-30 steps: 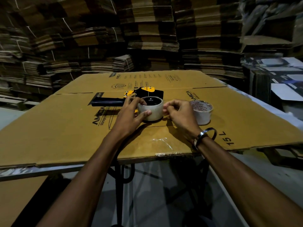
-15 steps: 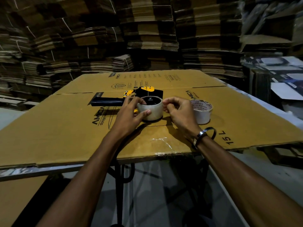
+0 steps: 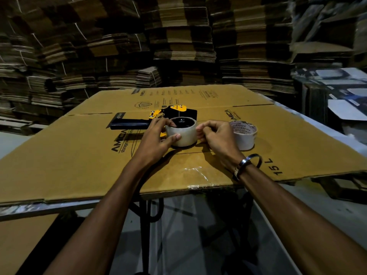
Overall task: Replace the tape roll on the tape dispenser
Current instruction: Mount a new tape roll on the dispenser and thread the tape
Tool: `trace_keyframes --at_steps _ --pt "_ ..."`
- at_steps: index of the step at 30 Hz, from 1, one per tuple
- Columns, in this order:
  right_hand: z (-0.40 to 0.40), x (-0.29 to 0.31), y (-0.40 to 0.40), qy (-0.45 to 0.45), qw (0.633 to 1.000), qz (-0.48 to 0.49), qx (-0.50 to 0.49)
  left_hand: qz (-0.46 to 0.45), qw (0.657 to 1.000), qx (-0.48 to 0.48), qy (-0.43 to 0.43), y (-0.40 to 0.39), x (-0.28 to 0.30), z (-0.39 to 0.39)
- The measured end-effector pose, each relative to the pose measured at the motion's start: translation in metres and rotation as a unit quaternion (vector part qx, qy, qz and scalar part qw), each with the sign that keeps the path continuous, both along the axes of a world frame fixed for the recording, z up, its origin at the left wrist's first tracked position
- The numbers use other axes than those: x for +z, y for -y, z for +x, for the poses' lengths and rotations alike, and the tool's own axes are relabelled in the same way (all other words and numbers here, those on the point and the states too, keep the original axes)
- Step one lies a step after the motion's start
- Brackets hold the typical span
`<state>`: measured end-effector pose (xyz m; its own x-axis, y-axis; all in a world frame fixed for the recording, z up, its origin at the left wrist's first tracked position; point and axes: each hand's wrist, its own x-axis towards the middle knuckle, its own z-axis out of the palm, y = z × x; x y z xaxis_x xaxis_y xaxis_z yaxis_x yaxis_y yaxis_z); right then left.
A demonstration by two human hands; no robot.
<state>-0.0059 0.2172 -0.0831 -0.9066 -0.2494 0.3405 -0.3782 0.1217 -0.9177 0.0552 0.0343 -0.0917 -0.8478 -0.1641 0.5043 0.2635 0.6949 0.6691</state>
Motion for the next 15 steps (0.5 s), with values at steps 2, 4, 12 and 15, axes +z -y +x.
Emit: trace_keyframes --at_steps 2,4,12,15 --pt "0.0007 0.001 0.0013 -0.009 1.0 -0.004 -0.006 0.001 1.0 -0.001 -0.002 0.0001 0.0001 0.0001" --pt "0.0014 0.0018 0.0015 -0.009 1.0 -0.005 -0.002 0.004 1.0 -0.005 -0.003 0.0004 0.0001 -0.0002" --pt "-0.001 -0.0004 0.0017 0.0 1.0 0.005 -0.022 0.005 1.0 -0.003 0.001 0.0003 -0.0002 -0.001" --pt "0.0 -0.0003 0.002 -0.019 1.0 0.003 -0.003 0.007 1.0 0.001 0.002 0.0001 -0.0004 -0.001"
